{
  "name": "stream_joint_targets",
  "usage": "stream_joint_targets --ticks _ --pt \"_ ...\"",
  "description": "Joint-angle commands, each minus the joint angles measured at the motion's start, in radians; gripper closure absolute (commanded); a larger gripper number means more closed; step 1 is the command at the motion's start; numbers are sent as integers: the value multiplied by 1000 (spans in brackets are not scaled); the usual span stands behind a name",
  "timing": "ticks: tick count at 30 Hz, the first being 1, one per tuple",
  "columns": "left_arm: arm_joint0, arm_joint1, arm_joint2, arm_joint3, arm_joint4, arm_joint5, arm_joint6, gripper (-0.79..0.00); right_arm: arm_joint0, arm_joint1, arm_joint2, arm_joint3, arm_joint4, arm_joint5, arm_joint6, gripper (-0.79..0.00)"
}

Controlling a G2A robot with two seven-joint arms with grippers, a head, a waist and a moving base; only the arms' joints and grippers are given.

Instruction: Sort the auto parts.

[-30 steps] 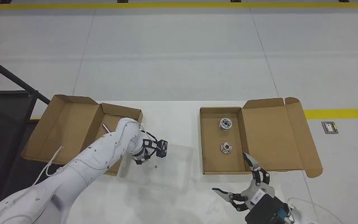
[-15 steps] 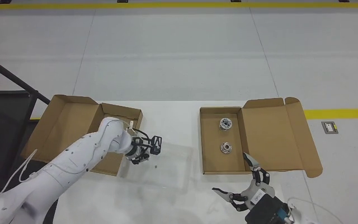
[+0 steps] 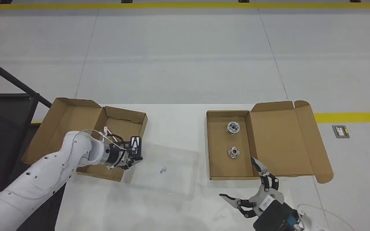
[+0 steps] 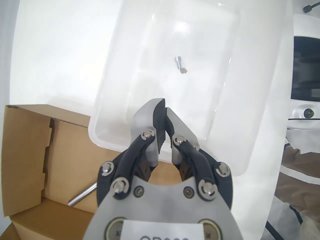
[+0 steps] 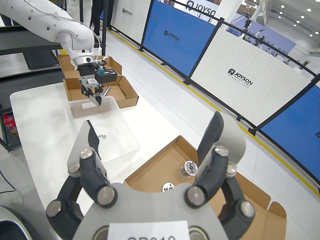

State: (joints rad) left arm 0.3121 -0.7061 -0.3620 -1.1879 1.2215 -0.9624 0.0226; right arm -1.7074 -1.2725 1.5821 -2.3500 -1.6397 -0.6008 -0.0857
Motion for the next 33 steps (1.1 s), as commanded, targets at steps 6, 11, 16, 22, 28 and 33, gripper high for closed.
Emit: stream_joint_targets --ticks 6,11,16,22,28,33 --pt "44 18 -37 -99 22 45 -59 -237 0 0 0 0 0 0 0 -785" --pt "31 -16 -16 -175 60 37 -224 -379 0 0 0 0 0 0 0 -785" --pt "5 -74 23 -178 83 8 -361 -376 0 0 0 0 0 0 0 -785" --pt "-19 -144 51 -90 24 -12 -468 -357 0 0 0 0 0 0 0 -785" --pt "-34 -200 66 -11 -39 -32 -539 -360 0 0 0 0 0 0 0 -785" --pt "-38 -245 83 33 -49 3 -600 -354 0 0 0 0 0 0 0 -785"
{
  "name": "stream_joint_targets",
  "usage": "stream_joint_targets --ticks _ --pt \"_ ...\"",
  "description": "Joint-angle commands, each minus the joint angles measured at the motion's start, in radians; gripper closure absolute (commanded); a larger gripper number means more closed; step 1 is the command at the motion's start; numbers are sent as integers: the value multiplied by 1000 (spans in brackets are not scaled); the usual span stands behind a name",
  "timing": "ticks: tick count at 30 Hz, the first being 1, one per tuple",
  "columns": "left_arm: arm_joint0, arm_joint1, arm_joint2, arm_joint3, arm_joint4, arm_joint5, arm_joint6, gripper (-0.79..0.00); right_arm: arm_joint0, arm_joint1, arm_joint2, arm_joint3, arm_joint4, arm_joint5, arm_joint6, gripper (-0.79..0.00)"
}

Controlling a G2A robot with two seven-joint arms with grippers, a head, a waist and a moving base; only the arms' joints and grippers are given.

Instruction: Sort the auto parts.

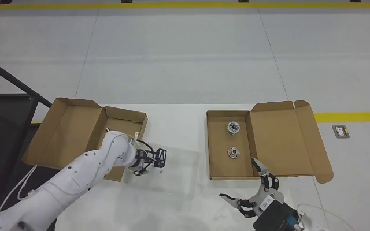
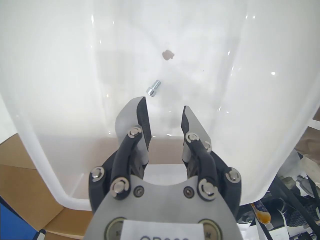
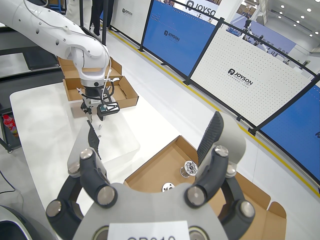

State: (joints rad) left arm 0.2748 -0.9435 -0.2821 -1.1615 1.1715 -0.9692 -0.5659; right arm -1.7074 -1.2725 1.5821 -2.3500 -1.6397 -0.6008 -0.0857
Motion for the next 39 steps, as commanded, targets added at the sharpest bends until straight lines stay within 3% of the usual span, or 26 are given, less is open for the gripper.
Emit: stream_joint_targets --ticks 1,4,17,24,39 --pt "0 -17 7 14 3 22 -26 -357 0 0 0 0 0 0 0 -785" --pt "1 -45 14 37 6 68 -62 -348 0 0 0 0 0 0 0 -785" --pt "-21 -141 25 142 -17 14 -55 -336 0 0 0 0 0 0 0 -785" --pt "-27 -170 25 174 -16 -43 -33 -323 0 0 0 0 0 0 0 -785" --pt "-47 -203 83 224 -34 -43 -21 -299 0 0 0 0 0 0 0 -785"
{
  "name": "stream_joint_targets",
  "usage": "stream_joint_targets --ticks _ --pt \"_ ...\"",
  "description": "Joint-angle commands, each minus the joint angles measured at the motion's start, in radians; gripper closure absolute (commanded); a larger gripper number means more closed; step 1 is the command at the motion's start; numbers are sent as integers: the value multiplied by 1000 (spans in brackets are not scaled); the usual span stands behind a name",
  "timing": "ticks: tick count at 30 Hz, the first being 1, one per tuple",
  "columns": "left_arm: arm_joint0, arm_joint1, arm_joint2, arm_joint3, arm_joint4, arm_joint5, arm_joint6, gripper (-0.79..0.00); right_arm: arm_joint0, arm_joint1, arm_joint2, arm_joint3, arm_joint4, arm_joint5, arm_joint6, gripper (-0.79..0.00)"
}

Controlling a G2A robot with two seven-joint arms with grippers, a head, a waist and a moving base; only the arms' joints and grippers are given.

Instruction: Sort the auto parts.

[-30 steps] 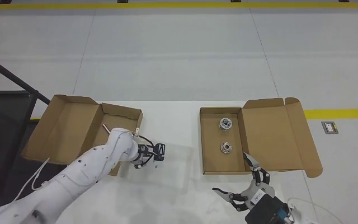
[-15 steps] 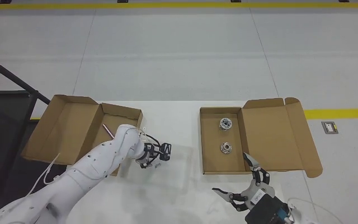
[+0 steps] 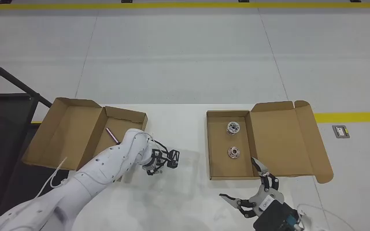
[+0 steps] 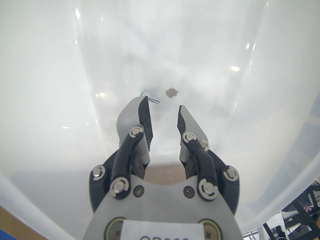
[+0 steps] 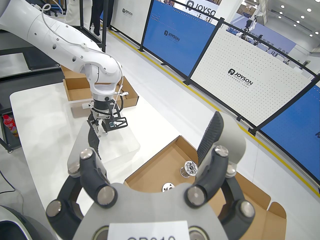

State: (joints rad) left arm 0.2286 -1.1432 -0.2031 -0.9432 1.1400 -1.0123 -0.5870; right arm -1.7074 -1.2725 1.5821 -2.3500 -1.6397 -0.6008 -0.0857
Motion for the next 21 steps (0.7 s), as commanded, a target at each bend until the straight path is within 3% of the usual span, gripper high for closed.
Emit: stream_joint_targets --ticks 1,21 --pt "-3 -7 7 12 -4 0 1 -299 0 0 0 0 0 0 0 -785" --pt "-25 -49 33 80 -5 0 40 -292 0 0 0 0 0 0 0 -785"
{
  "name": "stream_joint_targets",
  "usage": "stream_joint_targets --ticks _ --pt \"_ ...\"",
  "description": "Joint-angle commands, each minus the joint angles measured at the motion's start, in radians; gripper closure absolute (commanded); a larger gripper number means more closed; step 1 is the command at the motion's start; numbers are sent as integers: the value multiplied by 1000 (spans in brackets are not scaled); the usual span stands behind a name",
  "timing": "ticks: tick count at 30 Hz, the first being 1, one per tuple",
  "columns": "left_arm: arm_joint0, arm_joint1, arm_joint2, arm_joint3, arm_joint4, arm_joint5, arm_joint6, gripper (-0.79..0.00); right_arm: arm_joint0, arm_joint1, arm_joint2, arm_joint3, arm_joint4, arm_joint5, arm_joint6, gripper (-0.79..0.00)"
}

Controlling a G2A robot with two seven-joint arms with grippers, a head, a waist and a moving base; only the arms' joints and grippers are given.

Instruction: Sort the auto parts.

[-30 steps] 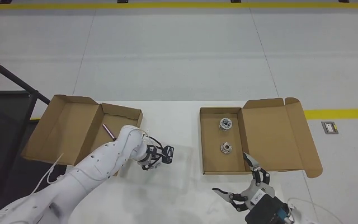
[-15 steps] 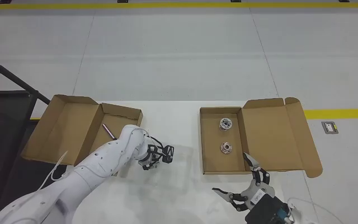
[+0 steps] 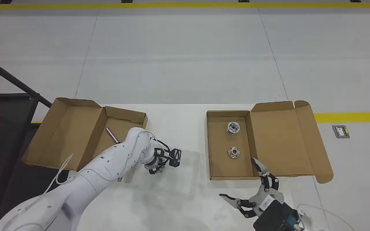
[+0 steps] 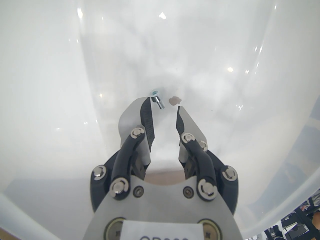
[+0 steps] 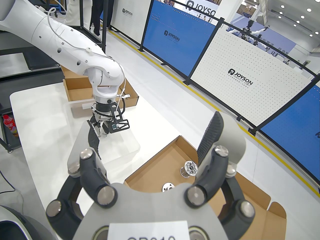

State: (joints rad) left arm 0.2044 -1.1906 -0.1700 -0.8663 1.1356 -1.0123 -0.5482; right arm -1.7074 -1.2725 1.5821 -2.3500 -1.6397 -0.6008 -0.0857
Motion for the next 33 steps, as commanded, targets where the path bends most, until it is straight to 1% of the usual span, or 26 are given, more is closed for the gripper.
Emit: stream_joint_targets --ticks 1,17,25,28,33 --pt "-1 -3 -1 7 -3 0 2 -292 0 0 0 0 0 0 0 -785" --pt "-5 -31 0 28 -6 0 -1 -299 0 0 0 0 0 0 0 -785" --pt "-1 -45 0 44 -8 0 -12 -280 0 0 0 0 0 0 0 -785" --pt "-2 -50 0 54 -7 0 -12 -191 0 0 0 0 0 0 0 -785" --pt "-3 -58 0 70 -6 0 -8 -135 0 0 0 0 0 0 0 -785"
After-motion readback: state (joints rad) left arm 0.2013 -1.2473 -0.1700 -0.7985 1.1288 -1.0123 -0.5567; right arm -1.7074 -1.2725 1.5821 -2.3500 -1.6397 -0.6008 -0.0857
